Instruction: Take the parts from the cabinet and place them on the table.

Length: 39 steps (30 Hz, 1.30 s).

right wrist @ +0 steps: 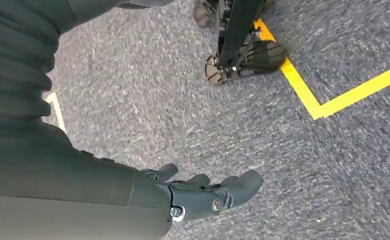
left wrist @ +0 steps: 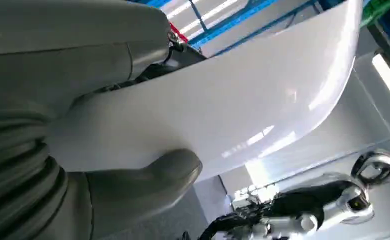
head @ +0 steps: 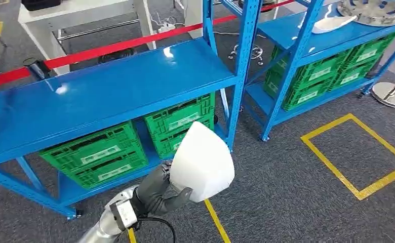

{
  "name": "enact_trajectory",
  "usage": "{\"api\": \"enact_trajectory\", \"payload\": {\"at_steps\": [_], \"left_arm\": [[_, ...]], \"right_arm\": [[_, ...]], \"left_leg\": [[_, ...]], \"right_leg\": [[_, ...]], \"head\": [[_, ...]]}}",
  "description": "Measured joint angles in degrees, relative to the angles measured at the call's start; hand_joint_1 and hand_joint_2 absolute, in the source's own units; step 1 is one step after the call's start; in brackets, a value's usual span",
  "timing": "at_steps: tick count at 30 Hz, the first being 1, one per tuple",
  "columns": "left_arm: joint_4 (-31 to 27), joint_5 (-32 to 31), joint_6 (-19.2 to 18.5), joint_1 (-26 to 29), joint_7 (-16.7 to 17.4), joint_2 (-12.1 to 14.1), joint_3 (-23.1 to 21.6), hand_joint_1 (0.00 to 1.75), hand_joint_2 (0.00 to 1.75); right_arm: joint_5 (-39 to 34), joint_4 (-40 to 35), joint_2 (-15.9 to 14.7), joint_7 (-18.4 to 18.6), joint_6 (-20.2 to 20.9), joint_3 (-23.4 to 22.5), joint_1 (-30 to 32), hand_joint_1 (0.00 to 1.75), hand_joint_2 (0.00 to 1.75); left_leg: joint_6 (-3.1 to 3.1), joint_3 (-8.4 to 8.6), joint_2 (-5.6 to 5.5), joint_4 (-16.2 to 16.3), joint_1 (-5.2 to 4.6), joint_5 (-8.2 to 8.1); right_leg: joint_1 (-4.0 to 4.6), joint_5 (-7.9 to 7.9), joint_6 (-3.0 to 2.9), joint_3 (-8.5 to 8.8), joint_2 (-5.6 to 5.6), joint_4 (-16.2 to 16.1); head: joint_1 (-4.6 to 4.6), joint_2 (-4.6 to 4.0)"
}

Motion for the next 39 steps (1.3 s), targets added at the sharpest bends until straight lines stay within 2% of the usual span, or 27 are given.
{"api": "enact_trajectory", "payload": {"at_steps": [1,4,5,7,8,10,11,12,14,15,16,20,21,22,23,25,26,27,29,30,31,33,35,36,37,38,39], "left_arm": [[-0.2,-0.6,-0.2,0.2,0.4,0.3,0.0,1.75,1.75],[-0.8,-1.2,-0.5,0.4,-0.2,1.2,0.3,1.75,1.75],[-1.2,-0.7,-0.5,0.4,-0.9,1.3,0.6,1.75,1.75],[-1.7,0.4,-0.5,0.6,-1.9,1.3,1.3,1.75,1.75],[-1.9,1.0,-0.7,0.9,-2.0,1.4,1.7,1.75,1.75],[-1.9,1.5,-0.9,1.3,-2.0,1.6,1.9,1.75,1.75],[-1.9,1.6,-1.2,1.4,-1.6,1.6,2.0,1.75,1.75],[-1.9,1.8,-1.5,1.4,-0.9,1.5,2.0,1.75,1.75],[-1.9,2.0,-2.3,1.0,0.1,1.1,2.1,1.75,1.75],[-1.8,2.0,-2.6,0.6,0.5,0.7,2.2,1.75,1.75],[-1.8,2.0,-2.9,0.4,0.8,0.5,2.5,1.75,1.75],[-1.5,2.1,-3.4,-0.4,0.4,0.0,3.0,1.75,1.75],[-1.3,2.0,-3.6,-0.5,-0.2,0.0,3.0,1.75,1.75],[-0.9,2.0,-3.8,-0.6,-1.1,0.0,3.1,1.75,1.75],[-0.5,2.0,-3.9,-0.7,-1.6,0.0,3.3,1.75,1.75],[0.5,2.2,-4.2,-0.6,-1.9,0.0,3.5,1.75,1.75],[0.9,2.2,-4.2,-0.6,-1.9,-0.1,3.5,1.75,1.75],[1.2,2.0,-4.2,-0.6,-2.0,-0.3,3.5,1.75,1.75],[1.5,1.8,-4.1,-0.7,-2.0,-0.7,3.5,1.75,1.75],[1.5,1.4,-4.0,-0.7,-2.0,-0.9,3.6,1.75,1.75],[1.6,1.2,-3.9,-0.6,-2.0,-1.0,3.6,1.75,1.75],[1.6,1.0,-3.8,-0.3,-2.2,-1.1,3.7,1.75,1.75],[1.8,1.7,-4.0,-0.2,-2.2,-1.2,3.8,1.75,1.75],[1.7,1.8,-4.1,-0.2,-2.2,-1.1,3.9,1.75,1.75],[1.8,1.8,-4.0,0.0,-2.2,-1.1,3.9,1.75,1.75],[1.8,2.0,-3.3,0.3,-2.2,-1.0,4.1,1.75,1.75],[1.8,2.2,-2.3,1.0,-2.2,-0.9,4.5,1.75,1.75]], "right_arm": [[-0.1,0.0,0.1,0.0,0.3,0.0,-0.3,0.0,1.75],[-1.7,0.0,0.4,0.0,1.6,-0.3,0.1,0.0,1.75],[-1.9,0.0,0.4,0.0,1.8,-0.5,0.1,0.0,1.75],[-2.0,0.0,0.6,-0.1,2.1,-0.6,-0.1,0.0,1.75],[-2.0,0.0,0.6,-0.4,2.2,-0.6,-0.3,0.0,1.75],[-2.1,0.0,0.7,-0.9,2.3,-0.8,-0.4,0.0,1.75],[-2.3,0.0,0.9,-1.1,2.3,-0.9,-0.3,0.0,1.75],[-2.6,0.0,0.9,-1.1,2.3,-1.1,-0.2,0.0,1.75],[-3.1,0.0,1.0,-1.0,1.8,-1.6,-0.2,0.0,1.75],[-3.2,0.0,1.1,-0.7,1.5,-1.7,-0.3,0.0,1.75],[-3.4,0.0,1.4,-0.5,1.2,-1.8,-0.4,0.0,1.75],[-4.0,0.0,1.8,0.0,0.5,-2.7,-0.1,0.0,1.75],[-4.2,0.0,1.9,-0.2,0.3,-2.9,0.0,0.0,1.75],[-4.4,0.0,1.9,-0.4,0.0,-3.2,0.0,0.0,1.75],[-4.7,0.0,1.9,-0.7,-0.1,-3.4,-0.2,0.0,1.75],[-4.9,0.0,1.9,-0.9,-0.3,-3.8,-0.2,0.0,1.75],[-4.9,0.0,1.9,-0.9,-0.5,-4.2,-0.1,0.0,1.75],[-4.9,0.0,1.9,-0.9,-0.9,-4.4,0.0,0.0,1.75],[-4.6,0.0,1.8,-0.9,-2.0,-4.8,0.1,0.0,1.75],[-4.2,0.0,1.7,-1.0,-2.5,-4.8,0.0,0.0,1.75],[-4.0,0.0,1.4,-1.1,-2.9,-4.8,0.0,0.0,1.75],[-3.9,0.0,0.8,-1.9,-2.9,-5.1,0.1,0.0,1.75],[-3.0,0.0,0.3,-2.5,-2.3,-5.2,0.7,0.0,1.75],[-2.5,0.0,-0.1,-2.7,-2.3,-5.2,0.9,0.0,1.75],[-2.0,0.0,-0.1,-2.7,-2.3,-5.2,1.0,0.0,1.75],[-1.4,0.0,-0.2,-2.7,-2.2,-5.1,0.9,0.0,1.75],[-0.7,0.0,-0.2,-2.6,-2.0,-5.1,0.6,0.0,1.75]], "left_leg": [[-0.02,0.36,-0.71,-1.0,0.12,-0.4],[0.4,0.21,1.18,-0.8,-0.43,-0.19],[0.89,0.45,2.13,-1.6,0.21,0.35],[1.55,0.55,3.81,-2.0,0.21,0.67],[1.61,0.5,4.74,-2.0,0.1,0.63],[1.74,0.28,6.68,-1.8,-0.08,0.55],[1.76,0.15,7.62,-1.6,-0.08,0.5],[1.72,0.06,8.34,-1.5,-0.08,0.43],[1.48,-0.04,9.82,-1.0,-0.05,0.1],[1.15,-0.02,10.37,-0.6,-0.16,-0.14],[0.74,-0.14,10.74,-0.4,-0.68,-0.43],[-0.43,0.41,12.77,-0.6,-0.59,-0.56],[-0.97,0.23,10.95,-0.1,-0.19,-1.06],[-1.28,-0.68,7.66,2.3,-0.11,-3.1],[-1.44,-2.47,6.07,6.6,-0.01,-5.76],[-1.56,-6.58,5.25,15.7,0.01,-9.68],[-1.5,-7.46,5.23,17.6,0.01,-9.81],[-1.39,-6.91,5.19,16.5,0.02,-8.51],[-1.0,-2.62,4.27,7.6,0.13,-3.22],[-0.79,-0.13,1.85,2.2,0.32,-0.82],[-0.56,0.77,-1.82,0.1,0.55,-1.55],[-0.37,0.55,-1.07,-0.5,0.16,-1.44],[0.56,0.88,0.42,-0.7,-0.09,-1.1],[1.16,1.06,1.49,-1.3,0.4,-0.64],[1.53,1.14,2.21,-1.4,0.32,-0.52],[1.67,1.06,3.25,-1.4,0.17,-0.49],[1.74,0.99,4.4,-1.3,-0.01,-0.53]], "right_leg": [[0.24,0.12,0.44,-0.39,0.88,0.2],[-0.37,0.89,1.82,-1.0,2.75,-0.4],[-0.1,1.04,2.19,-1.07,3.22,-0.4],[0.32,-1.96,2.17,-3.21,-2.72,3.7],[0.37,-4.32,2.37,-5.29,-4.15,8.0],[0.35,-7.64,2.71,-9.23,-4.87,16.7],[0.32,-7.42,2.81,-9.6,-4.96,17.7],[0.28,-6.07,2.84,-8.44,-5.1,15.8],[0.24,-1.79,2.76,-2.66,-6.38,6.0],[0.33,-0.72,2.63,0.52,-9.0,0.8],[0.73,-1.09,1.93,0.27,-9.72,0.7],[0.68,-0.5,0.27,-0.2,-7.11,0.2],[0.34,-0.19,-0.12,-0.15,-6.66,0.0],[0.24,-0.02,-0.4,-0.31,-6.18,0.0],[0.23,0.08,-0.56,-0.48,-5.44,0.0],[0.31,0.25,-0.67,-0.82,-3.96,0.0],[0.32,0.34,-0.59,-0.91,-3.16,0.1],[0.31,0.41,-0.5,-0.91,-2.37,0.1],[0.26,0.59,-0.22,-0.88,-0.62,0.1],[0.21,0.7,0.0,-0.91,0.17,0.2],[0.22,0.87,0.39,-1.18,0.79,0.2],[-0.08,1.27,1.41,-1.91,2.18,0.1],[-0.32,1.83,2.44,-2.09,3.84,-0.4],[-0.42,1.7,2.44,-2.23,2.49,0.1],[0.2,0.44,2.42,-3.09,-1.6,1.7],[0.38,-1.84,2.54,-4.88,-3.76,5.2],[0.4,-4.3,2.62,-7.19,-4.61,10.1]], "head": [[0.16,0.0],[-0.06,0.0],[-0.09,0.02],[0.68,0.0],[0.94,0.0],[1.01,0.0],[1.05,0.0],[1.12,0.0],[1.22,0.0],[1.27,0.0],[1.33,0.0],[1.05,0.0],[1.03,0.0],[0.77,0.0],[0.55,0.0],[0.26,0.0],[0.22,0.0],[0.18,0.0],[0.02,0.0],[-0.07,0.0],[-0.07,0.0],[-0.02,0.0],[-0.04,0.0],[0.02,0.0],[0.48,0.0],[0.92,0.0],[1.07,0.0]]}}
